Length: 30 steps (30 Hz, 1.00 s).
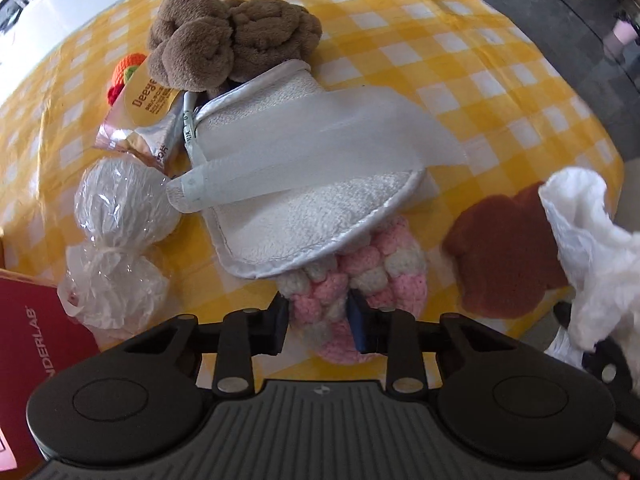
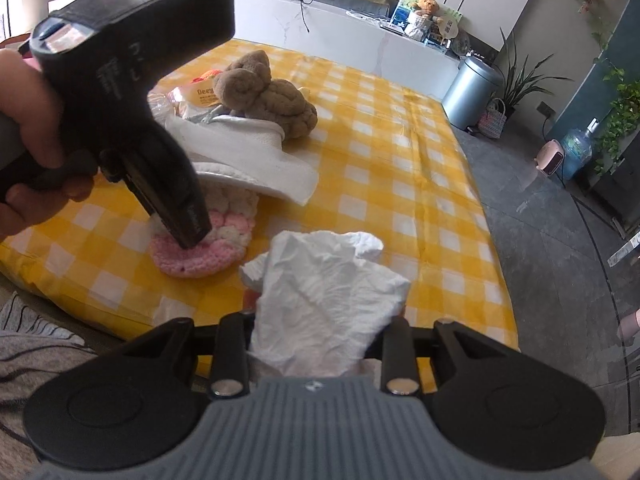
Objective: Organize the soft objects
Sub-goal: 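Lower the left tool onto the pink crocheted pouch while the right tool holds the cloth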
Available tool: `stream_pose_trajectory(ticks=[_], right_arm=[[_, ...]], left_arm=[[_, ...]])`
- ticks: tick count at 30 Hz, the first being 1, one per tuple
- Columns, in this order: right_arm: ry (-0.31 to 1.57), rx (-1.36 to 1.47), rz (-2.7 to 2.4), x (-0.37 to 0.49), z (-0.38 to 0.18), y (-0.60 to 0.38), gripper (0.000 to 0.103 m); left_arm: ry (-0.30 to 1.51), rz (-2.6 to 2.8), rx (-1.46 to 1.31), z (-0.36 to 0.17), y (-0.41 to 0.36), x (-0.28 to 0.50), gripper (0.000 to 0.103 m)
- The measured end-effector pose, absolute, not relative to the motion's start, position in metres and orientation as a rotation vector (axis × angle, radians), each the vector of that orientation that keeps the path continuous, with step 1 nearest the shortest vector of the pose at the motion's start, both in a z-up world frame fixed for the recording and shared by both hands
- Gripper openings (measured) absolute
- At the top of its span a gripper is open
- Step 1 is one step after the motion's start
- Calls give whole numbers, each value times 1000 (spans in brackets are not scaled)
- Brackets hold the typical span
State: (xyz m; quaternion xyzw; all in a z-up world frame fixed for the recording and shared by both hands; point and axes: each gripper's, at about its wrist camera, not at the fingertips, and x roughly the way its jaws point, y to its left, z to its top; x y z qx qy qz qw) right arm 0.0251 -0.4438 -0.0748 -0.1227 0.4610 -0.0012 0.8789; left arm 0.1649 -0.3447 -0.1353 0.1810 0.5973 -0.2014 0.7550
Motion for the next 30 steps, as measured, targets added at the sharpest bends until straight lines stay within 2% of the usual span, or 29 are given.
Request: stream_pose_trajectory(ticks=[11,14,17,18,19,23,26,30], right_arm=[[949,-269,1,24,-69,-439,30],[952,-278,6,24,-69,-436,30],[959,-307,6,23,-71,-432,30],[963,-307,9,24,-72,-432,30],[965,-304,12,24,-72,-432,30],[975,-312,31,23,-72,-428,30],[977,-312,38,23,-72,-426,30],[977,-329,38,22,-73,-423,30]], left_arm=[[1270,-473,611,-131,-304,134,34],[1208,-547,626,-120,-296,126,43],[1149,-618,624,-105,-286,119,70],[1124,-633,605,-100,-284,118,83],[1105,-639,585,-96,-281,116,89],[1124,-666,589,-100,-297,117,95],[1223,-487,599,-122,-301,125,95],[1292,-443,430,-135,-295,132,97]])
